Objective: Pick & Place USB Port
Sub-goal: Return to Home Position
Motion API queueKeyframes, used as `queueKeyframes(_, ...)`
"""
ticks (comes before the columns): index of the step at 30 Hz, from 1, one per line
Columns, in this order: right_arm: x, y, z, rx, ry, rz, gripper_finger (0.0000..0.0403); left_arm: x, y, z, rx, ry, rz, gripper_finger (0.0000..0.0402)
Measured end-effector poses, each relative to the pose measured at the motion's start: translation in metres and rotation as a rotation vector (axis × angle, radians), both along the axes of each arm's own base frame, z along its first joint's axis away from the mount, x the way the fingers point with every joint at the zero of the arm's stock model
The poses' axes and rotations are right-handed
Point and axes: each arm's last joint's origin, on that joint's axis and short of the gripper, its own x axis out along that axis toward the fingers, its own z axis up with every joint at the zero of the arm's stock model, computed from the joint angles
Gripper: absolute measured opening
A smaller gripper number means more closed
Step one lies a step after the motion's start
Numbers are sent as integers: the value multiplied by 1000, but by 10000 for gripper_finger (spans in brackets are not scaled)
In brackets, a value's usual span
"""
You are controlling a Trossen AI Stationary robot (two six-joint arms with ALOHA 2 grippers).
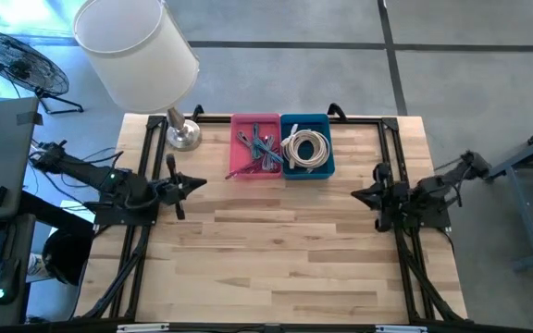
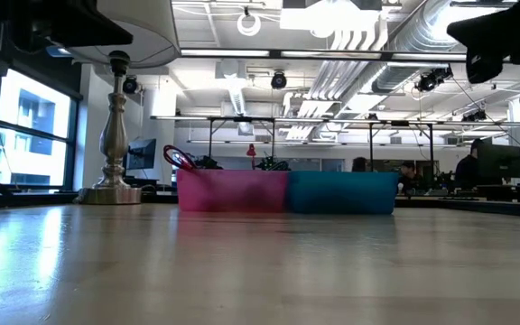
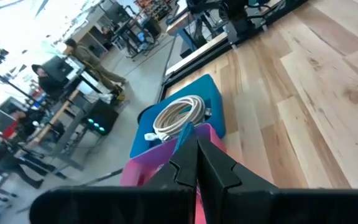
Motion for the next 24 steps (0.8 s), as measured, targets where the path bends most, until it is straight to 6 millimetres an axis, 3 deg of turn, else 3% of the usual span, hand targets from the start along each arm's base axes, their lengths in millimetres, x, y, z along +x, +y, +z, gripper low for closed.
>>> queueKeyframes(16,24,-33,-16,11,110,-3,0,43,33,-12,-47,76,-136,0)
queueKeyframes(24,24,-43,-10,-24,147,-8,0,42,40,-15,-55,112,-155,0)
